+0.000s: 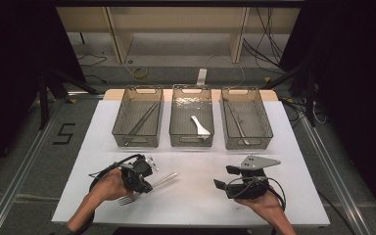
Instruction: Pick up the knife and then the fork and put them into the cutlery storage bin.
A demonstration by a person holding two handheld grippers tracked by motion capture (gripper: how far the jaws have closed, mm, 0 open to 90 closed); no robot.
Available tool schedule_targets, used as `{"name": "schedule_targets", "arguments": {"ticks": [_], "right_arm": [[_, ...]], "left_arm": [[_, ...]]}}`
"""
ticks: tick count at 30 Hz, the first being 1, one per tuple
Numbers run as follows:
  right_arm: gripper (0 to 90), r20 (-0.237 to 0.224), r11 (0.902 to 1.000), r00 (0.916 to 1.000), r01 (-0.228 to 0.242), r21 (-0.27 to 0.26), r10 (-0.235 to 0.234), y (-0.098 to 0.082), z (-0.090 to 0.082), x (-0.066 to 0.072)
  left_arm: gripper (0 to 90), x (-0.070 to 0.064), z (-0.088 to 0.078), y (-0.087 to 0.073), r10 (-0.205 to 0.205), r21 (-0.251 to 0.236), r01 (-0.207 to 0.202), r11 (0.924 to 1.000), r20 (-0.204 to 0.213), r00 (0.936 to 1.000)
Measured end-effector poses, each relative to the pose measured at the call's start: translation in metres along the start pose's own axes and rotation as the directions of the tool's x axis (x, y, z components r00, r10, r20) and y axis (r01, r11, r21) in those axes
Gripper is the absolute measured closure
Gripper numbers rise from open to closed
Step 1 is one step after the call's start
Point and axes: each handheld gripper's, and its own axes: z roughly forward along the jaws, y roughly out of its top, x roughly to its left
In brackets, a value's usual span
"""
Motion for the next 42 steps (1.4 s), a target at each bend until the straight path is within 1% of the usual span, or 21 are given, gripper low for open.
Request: {"name": "schedule_targets", "arguments": {"ticks": [1, 2, 5, 6, 11, 13, 15, 19, 22, 27, 29, 32, 33, 34, 35, 36, 37, 38, 39, 40, 42], "right_arm": [[32.9, -0.009, 1.0000, 0.9999, 0.010, -0.001, -0.010, 0.001, 0.001, 0.002], [32.9, -0.011, 0.9999, 0.9998, 0.016, -0.005, -0.016, 0.002, 0.002, 0.004], [32.9, -0.030, 0.9981, 0.9977, 0.061, 0.006, -0.061, 0.004, 0.006, 0.014], [32.9, -0.039, 0.9967, 0.9960, 0.080, 0.010, -0.080, 0.005, 0.008, 0.018], [32.7, -0.067, 0.9867, 0.9851, 0.160, 0.027, -0.158, 0.007, 0.017, 0.037], [32.6, -0.071, 0.9782, 0.9769, 0.204, 0.037, -0.201, 0.007, 0.022, 0.045], [32.6, -0.074, 0.9720, 0.9712, 0.230, 0.047, -0.227, 0.007, 0.025, 0.050], [32.5, -0.105, 0.9532, 0.9524, 0.294, 0.070, -0.286, 0.007, 0.033, 0.059], [32.5, -0.111, 0.9375, 0.9384, 0.337, 0.086, -0.327, 0.007, 0.039, 0.065], [33.4, -0.118, 0.9208, 0.9245, 0.375, 0.108, -0.362, 0.006, 0.045, 0.074], [33.8, -0.117, 0.9163, 0.9211, 0.384, 0.114, -0.372, 0.005, 0.048, 0.077], [34.6, -0.113, 0.9029, 0.9111, 0.409, 0.132, -0.396, 0.003, 0.053, 0.081], [35.2, -0.112, 0.8959, 0.9057, 0.422, 0.139, -0.409, 0.003, 0.055, 0.082], [35.9, -0.114, 0.8922, 0.9050, 0.424, 0.156, -0.410, 0.002, 0.056, 0.084], [36.4, -0.116, 0.8862, 0.8977, 0.439, 0.149, -0.425, 0.002, 0.057, 0.085], [36.9, -0.118, 0.8854, 0.8987, 0.437, 0.158, -0.422, 0.002, 0.058, 0.087], [37.1, -0.117, 0.8769, 0.8895, 0.456, 0.154, -0.442, 0.002, 0.060, 0.088], [37.5, -0.109, 0.8716, 0.8848, 0.465, 0.155, -0.453, 0.001, 0.062, 0.089], [38.3, -0.111, 0.8675, 0.8814, 0.472, 0.158, -0.459, 0.001, 0.064, 0.090], [38.8, -0.110, 0.8659, 0.8813, 0.472, 0.165, -0.459, 0.000, 0.065, 0.091], [40.0, -0.100, 0.8574, 0.8721, 0.489, 0.159, -0.479, 0.000, 0.067, 0.093]], "left_arm": [[84.4, -0.001, -0.001, 0.001, 0.003, 0.000, -0.003, 1.0000, 0.008, 1.0000], [84.4, -0.005, -0.003, 0.002, 0.018, -0.003, -0.018, 0.9998, 0.007, 0.9998], [84.4, -0.012, -0.004, 0.006, 0.034, -0.001, -0.034, 0.9994, 0.020, 0.9992], [84.4, -0.014, -0.004, 0.007, 0.044, 0.000, -0.044, 0.9990, 0.031, 0.9986], [84.4, -0.020, -0.001, 0.011, 0.048, 0.002, -0.048, 0.9988, 0.074, 0.9961], [84.4, -0.023, -0.001, 0.012, 0.048, 0.006, -0.048, 0.9988, 0.092, 0.9946], [84.3, -0.025, -0.001, 0.014, 0.057, 0.006, -0.058, 0.9983, 0.104, 0.9929], [84.3, -0.032, -0.001, 0.019, 0.065, 0.013, -0.067, 0.9977, 0.113, 0.9914], [84.3, -0.035, 0.000, 0.023, 0.071, 0.020, -0.074, 0.9970, 0.125, 0.9896], [84.3, -0.040, 0.004, 0.029, 0.077, 0.021, -0.081, 0.9965, 0.140, 0.9871], [84.3, -0.041, 0.004, 0.032, 0.084, 0.027, -0.089, 0.9956, 0.151, 0.9850], [84.3, -0.043, 0.004, 0.036, 0.094, 0.032, -0.100, 0.9945, 0.149, 0.9843], [84.3, -0.044, 0.003, 0.037, 0.102, 0.035, -0.108, 0.9935, 0.151, 0.9833], [84.3, -0.046, 0.003, 0.038, 0.098, 0.032, -0.104, 0.9941, 0.153, 0.9834], [84.3, -0.046, 0.002, 0.039, 0.115, 0.040, -0.122, 0.9917, 0.149, 0.9821], [84.3, -0.048, 0.002, 0.041, 0.112, 0.037, -0.119, 0.9922, 0.150, 0.9824], [84.3, -0.048, 0.001, 0.042, 0.125, 0.046, -0.133, 0.9901, 0.149, 0.9810], [84.3, -0.049, 0.001, 0.043, 0.133, 0.052, -0.142, 0.9885, 0.146, 0.9803], [84.3, -0.050, 0.001, 0.044, 0.136, 0.055, -0.145, 0.9878, 0.150, 0.9793], [84.3, -0.051, 0.001, 0.044, 0.132, 0.051, -0.141, 0.9887, 0.152, 0.9797], [84.3, -0.051, 0.001, 0.046, 0.142, 0.057, -0.153, 0.9867, 0.157, 0.9773]]}}
